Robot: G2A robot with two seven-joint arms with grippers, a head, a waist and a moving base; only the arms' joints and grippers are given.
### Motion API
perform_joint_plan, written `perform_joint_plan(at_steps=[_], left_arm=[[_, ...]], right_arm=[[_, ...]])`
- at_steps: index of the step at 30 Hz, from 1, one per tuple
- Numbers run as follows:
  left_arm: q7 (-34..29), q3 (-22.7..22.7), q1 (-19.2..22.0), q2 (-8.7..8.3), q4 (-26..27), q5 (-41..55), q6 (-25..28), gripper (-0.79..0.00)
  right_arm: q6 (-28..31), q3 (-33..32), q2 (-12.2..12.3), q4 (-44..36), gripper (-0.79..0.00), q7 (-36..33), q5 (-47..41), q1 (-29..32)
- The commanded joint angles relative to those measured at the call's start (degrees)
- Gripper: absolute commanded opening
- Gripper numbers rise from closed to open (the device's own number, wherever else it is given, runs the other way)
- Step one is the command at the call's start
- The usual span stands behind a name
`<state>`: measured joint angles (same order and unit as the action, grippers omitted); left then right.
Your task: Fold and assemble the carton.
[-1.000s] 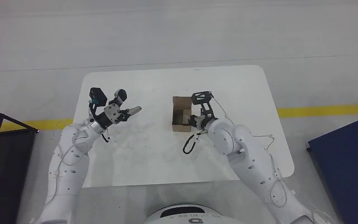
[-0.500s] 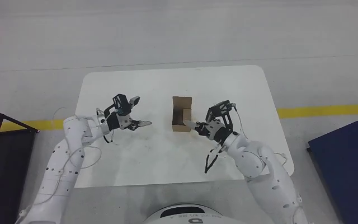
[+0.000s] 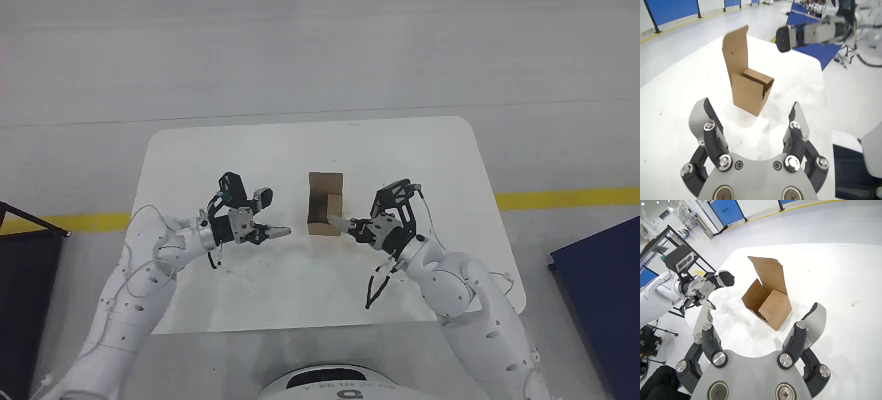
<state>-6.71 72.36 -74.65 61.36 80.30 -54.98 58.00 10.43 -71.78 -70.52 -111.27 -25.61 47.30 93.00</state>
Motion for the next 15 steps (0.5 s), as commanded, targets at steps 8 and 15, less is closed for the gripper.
perform_joint_plan(at_steps=[8, 15], left_arm=[[3.5, 0.0, 0.0, 0.0, 0.0, -9.1, 0.0, 0.0], [-4.2, -3.2, -0.7, 0.72, 4.7, -12.2, -13.7, 0.0]], right_arm=[[0.0, 0.0, 0.0, 0.0, 0.0, 0.0, 0.0, 0.0], [8.1, 0.5, -0.3, 7.8, 0.0, 0.9, -14.5, -3.2]])
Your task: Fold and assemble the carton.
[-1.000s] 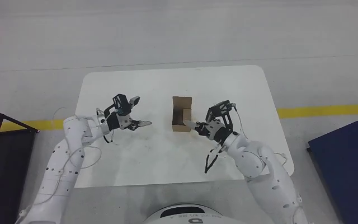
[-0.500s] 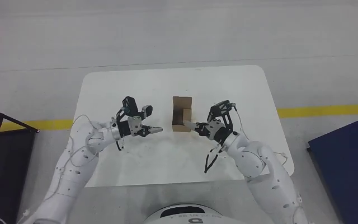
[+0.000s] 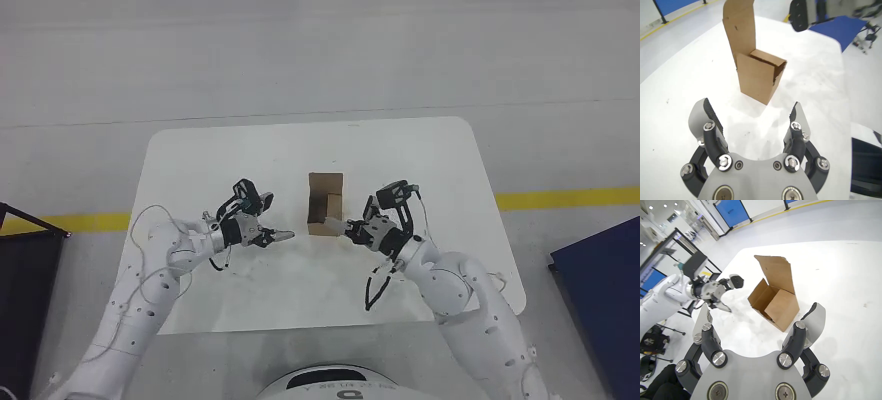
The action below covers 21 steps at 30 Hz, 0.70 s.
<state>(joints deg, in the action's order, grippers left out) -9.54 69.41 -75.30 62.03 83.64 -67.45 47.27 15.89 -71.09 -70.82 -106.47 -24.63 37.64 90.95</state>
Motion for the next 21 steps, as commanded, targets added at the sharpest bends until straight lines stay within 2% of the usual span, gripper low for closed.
perform_joint_plan(at_steps=[1, 5, 8, 10, 18, 19, 21], left_arm=[[-3.3, -0.5, -0.1, 0.12, 2.4, 0.5, -4.6, 0.0], [-10.3, -1.2, 0.2, 0.35, 7.0, 3.6, -9.2, 0.0], [-13.0, -1.0, 0.0, 0.34, 9.1, 8.1, -9.4, 0.0], [-13.4, -0.6, -0.1, 0.27, 9.0, 10.8, -8.4, 0.0], [-13.4, -0.6, -0.1, 0.27, 9.0, 10.8, -8.4, 0.0], [-12.8, -0.8, -0.6, 0.36, 8.7, 12.9, -7.8, 0.0], [-12.5, 0.2, -0.6, 0.34, 6.1, 24.5, -4.4, 0.0]], right_arm=[[3.9, -0.4, -0.1, 5.1, 0.0, -0.2, -6.7, -2.2], [6.2, 0.2, -0.2, 10.2, 0.0, 0.7, -8.8, -4.6], [6.0, 0.9, -0.3, 11.1, 0.0, 1.5, -7.9, -5.2], [6.1, 1.1, -0.2, 10.9, 0.0, 1.9, -8.0, -5.3], [6.9, 0.7, -0.1, 10.4, 0.0, 1.1, -9.2, -4.8], [6.9, 0.7, -0.1, 10.4, 0.0, 1.1, -9.2, -4.8], [6.9, 0.7, -0.1, 10.4, 0.0, 1.1, -9.2, -4.8]])
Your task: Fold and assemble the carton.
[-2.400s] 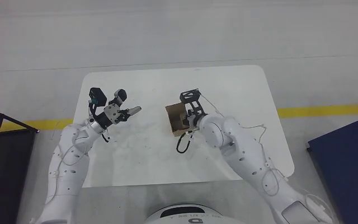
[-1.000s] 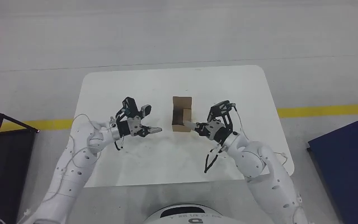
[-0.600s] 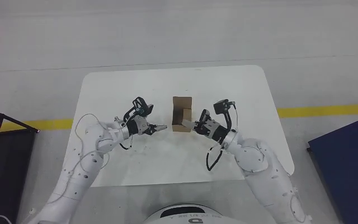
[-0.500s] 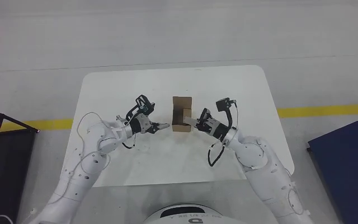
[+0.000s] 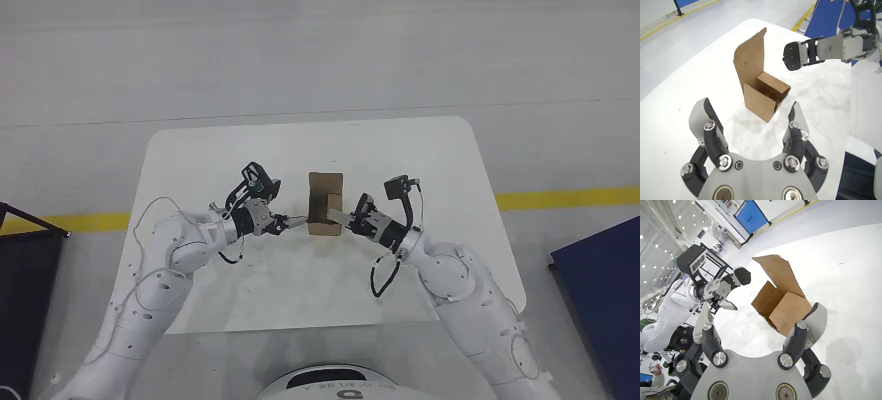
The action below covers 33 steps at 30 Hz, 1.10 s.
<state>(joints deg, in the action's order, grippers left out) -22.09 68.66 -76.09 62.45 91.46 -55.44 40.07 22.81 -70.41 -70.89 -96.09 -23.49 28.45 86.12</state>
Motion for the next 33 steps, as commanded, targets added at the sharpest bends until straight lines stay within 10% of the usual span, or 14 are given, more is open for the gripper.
perform_joint_plan(at_steps=[1, 10, 15, 26, 33], left_arm=[[-1.3, 1.9, -0.3, -0.22, -2.6, 17.5, 2.1, 0.0], [-28.5, 5.8, -1.6, -1.58, 9.8, 32.0, -29.5, 0.0], [-35.4, 0.3, 3.6, -0.83, 7.4, 30.9, -40.7, 0.0], [-34.0, -10.0, 14.7, 1.95, -4.8, 34.7, -40.1, 0.0], [-31.0, -8.3, 13.9, 1.85, -7.0, 37.2, -38.3, -0.046]], right_arm=[[0.0, 0.0, 0.0, 0.0, 0.0, 0.0, 0.0, 0.0], [-2.4, 1.0, -0.3, 1.6, 0.0, 3.0, -0.7, -0.8], [-1.0, 1.9, -0.4, 3.5, 0.0, 4.7, -1.3, -1.6], [-0.4, 3.4, -0.7, 6.1, 0.0, 5.7, -1.6, -3.3], [-0.4, 3.7, -0.6, 6.2, 0.0, 5.9, -1.9, -3.4]])
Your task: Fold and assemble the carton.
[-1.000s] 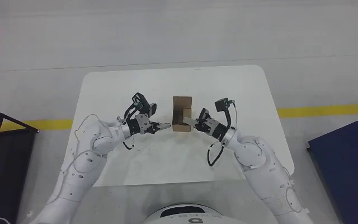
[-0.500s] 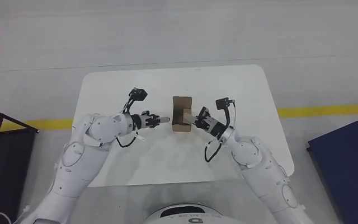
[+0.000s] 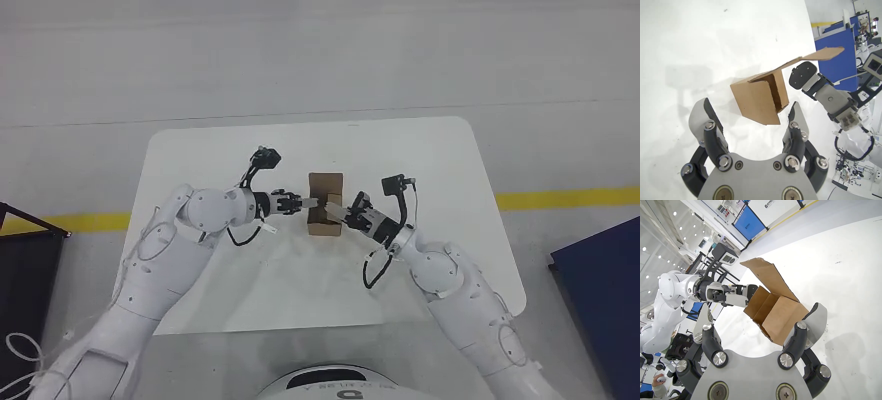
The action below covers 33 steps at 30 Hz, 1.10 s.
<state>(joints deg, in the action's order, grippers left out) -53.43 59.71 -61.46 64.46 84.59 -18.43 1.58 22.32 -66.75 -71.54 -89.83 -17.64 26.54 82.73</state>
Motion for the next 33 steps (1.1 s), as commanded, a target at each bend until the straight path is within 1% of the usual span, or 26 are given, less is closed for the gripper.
perform_joint_plan(at_steps=[1, 4, 5, 6, 10, 12, 13, 16, 17, 18, 20, 21, 26, 28, 30, 32, 33], left_arm=[[0.3, 1.1, -1.4, -0.32, -0.1, 0.3, 0.2, -0.086], [0.2, 2.2, -2.8, -0.68, -0.1, 0.8, 0.5, -0.102], [0.0, 2.5, -3.1, -0.76, -0.2, 0.9, 0.6, -0.145], [0.2, 2.7, -3.3, -0.81, 0.0, 1.2, 0.8, -0.157], [0.7, 3.6, -4.0, -1.06, -0.3, 1.3, 1.4, -0.175], [0.4, 3.4, -3.7, -1.05, -0.3, 1.5, 2.2, -0.166], [0.6, 3.4, -3.6, -1.05, -0.2, 1.5, 2.6, -0.145], [0.7, 3.4, -3.5, -1.08, 0.2, 1.7, 3.4, -0.163], [0.7, 3.4, -3.5, -1.11, 0.4, 1.6, 3.8, -0.157], [0.7, 3.5, -3.6, -1.15, 0.8, 1.6, 4.4, -0.132], [1.0, 3.9, -4.0, -1.26, 1.5, 2.3, 6.2, -0.04], [1.0, 4.3, -4.4, -1.38, 1.8, 2.5, 7.0, -0.031], [1.8, 8.1, -7.9, -2.41, 3.4, 2.1, 7.9, -0.046], [1.0, 8.7, -9.2, -2.68, 3.9, 2.2, 7.7, -0.071], [-0.2, 8.2, -9.3, -2.7, 3.6, 2.5, 7.3, -0.08], [-0.4, 7.4, -8.5, -2.55, 3.2, 2.8, 7.8, -0.062], [-0.3, 6.9, -7.9, -2.44, 2.8, 2.9, 8.1, -0.083]], right_arm=[[0.1, 0.0, 0.0, 0.0, 0.0, 0.1, 0.0, 0.0], [0.0, 0.1, 0.0, 0.1, 0.0, 0.1, -0.1, 0.0], [0.0, 0.2, 0.0, 0.1, 0.0, 0.0, -0.2, 0.0], [0.0, 0.3, 0.0, 0.2, 0.0, 0.0, -0.2, -0.1], [-0.2, 0.7, 0.0, 0.2, 0.0, 0.1, -0.3, -0.3], [-0.3, 0.9, 0.0, 0.3, 0.0, 0.0, -0.3, -0.4], [-0.4, 1.1, -0.1, 0.4, 0.0, 0.0, -0.2, -0.5], [-0.4, 1.4, -0.1, 0.5, 0.0, 0.0, -0.1, -0.7], [-0.5, 1.4, -0.1, 0.5, 0.0, 0.0, -0.1, -0.7], [-0.5, 1.5, -0.1, 0.4, 0.0, 0.1, -0.1, -0.7], [-0.5, 1.5, -0.1, 0.3, 0.0, 0.1, -0.1, -0.7], [-0.5, 1.5, -0.1, 0.3, 0.0, 0.1, -0.1, -0.7], [-0.2, 1.6, 0.0, 0.2, 0.0, 0.0, -0.1, -0.7], [-0.2, 1.7, 0.0, 0.4, 0.0, -0.1, -0.2, -0.8], [-0.1, 1.8, 0.0, 0.6, 0.0, -0.3, -0.6, -1.0], [-0.1, 1.9, 0.0, 0.7, 0.0, -0.4, -0.6, -1.2], [-0.1, 2.0, 0.0, 0.7, 0.0, -0.4, -0.6, -1.2]])
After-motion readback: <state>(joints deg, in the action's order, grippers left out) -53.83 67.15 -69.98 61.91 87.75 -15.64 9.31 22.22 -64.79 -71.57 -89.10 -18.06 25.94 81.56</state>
